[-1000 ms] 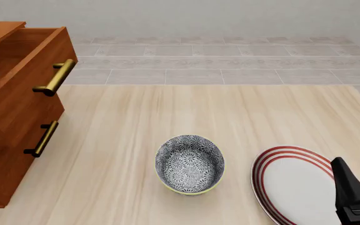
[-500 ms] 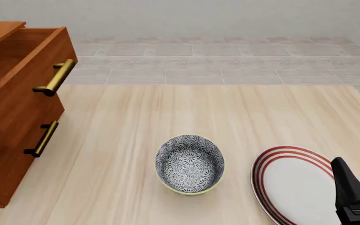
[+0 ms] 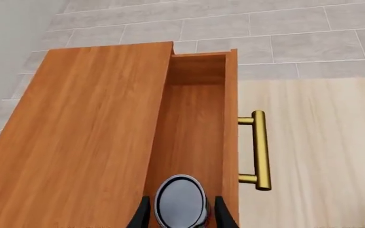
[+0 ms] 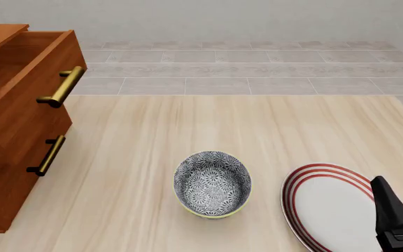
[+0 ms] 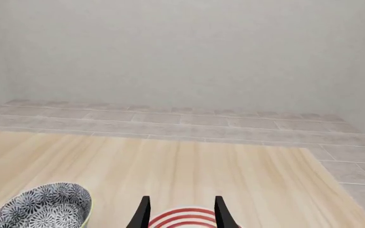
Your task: Put the ketchup in the top drawer of the cabinet.
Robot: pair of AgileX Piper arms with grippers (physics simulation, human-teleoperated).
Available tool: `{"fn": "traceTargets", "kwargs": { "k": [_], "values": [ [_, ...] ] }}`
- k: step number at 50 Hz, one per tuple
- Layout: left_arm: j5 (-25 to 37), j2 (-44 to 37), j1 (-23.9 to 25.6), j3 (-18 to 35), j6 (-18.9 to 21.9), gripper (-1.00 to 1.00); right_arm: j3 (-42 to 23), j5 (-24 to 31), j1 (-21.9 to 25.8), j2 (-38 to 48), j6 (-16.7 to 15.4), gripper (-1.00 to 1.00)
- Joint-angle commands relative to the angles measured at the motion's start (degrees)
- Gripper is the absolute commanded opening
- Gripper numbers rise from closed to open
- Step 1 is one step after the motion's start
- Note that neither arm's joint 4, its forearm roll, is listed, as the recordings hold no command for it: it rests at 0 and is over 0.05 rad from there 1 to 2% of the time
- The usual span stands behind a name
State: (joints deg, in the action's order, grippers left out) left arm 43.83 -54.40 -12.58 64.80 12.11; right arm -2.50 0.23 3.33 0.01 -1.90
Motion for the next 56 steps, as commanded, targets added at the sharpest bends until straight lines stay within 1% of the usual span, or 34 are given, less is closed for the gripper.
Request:
{"fn": "traceTargets", "kwargs": {
  "k": [1, 3, 9, 15, 22, 26, 32, 40, 45, 49, 56],
  "values": [
    [3.71, 1.53, 1.85, 4.32, 0.39, 1.0, 0.21, -0.1, -0.12, 0.0, 0.06, 1.0],
    [4.19, 1.92, 2.29, 4.49, 0.97, 1.0, 0.36, -0.24, -0.12, 0.0, 0.05, 1.0],
    [6.91, 2.67, 3.81, 7.7, 1.39, 1.0, 0.1, 0.05, -0.21, 0.0, 0.03, 1.0],
    [7.87, 3.68, 4.62, 8.46, 1.8, 1.0, 0.04, 0.09, -0.29, 0.0, -0.02, 1.0],
    [8.24, 5.37, 5.72, 7.63, 2.0, 1.0, 0.02, 0.02, -0.52, 0.0, -0.39, 1.0],
    [9.3, 7.51, 7.79, 6.04, 2.84, 1.0, -0.25, 0.08, -0.59, 0.0, -0.58, 1.0],
    [10.65, 8.72, 9.68, 6.8, 3.04, 1.0, -0.34, 0.18, -0.49, 0.0, -0.58, 1.0],
    [12.4, 10.48, 14.11, 7.5, 3.44, 1.0, -0.05, -0.1, -0.79, 0.0, -0.67, 1.0],
    [12.97, 11.02, 15.88, 7.63, 3.8, 1.0, -0.34, 0.16, -0.72, 0.0, -0.72, 1.0],
    [13.69, 11.07, 17.58, 8.77, 3.51, 1.0, 0.04, -0.3, -0.82, 0.0, -0.66, 1.0],
    [12.81, 11.29, 19.77, 7.43, 3.45, 1.0, 1.61, -1.73, -0.81, -0.01, -0.67, 1.0]
  ]
}}
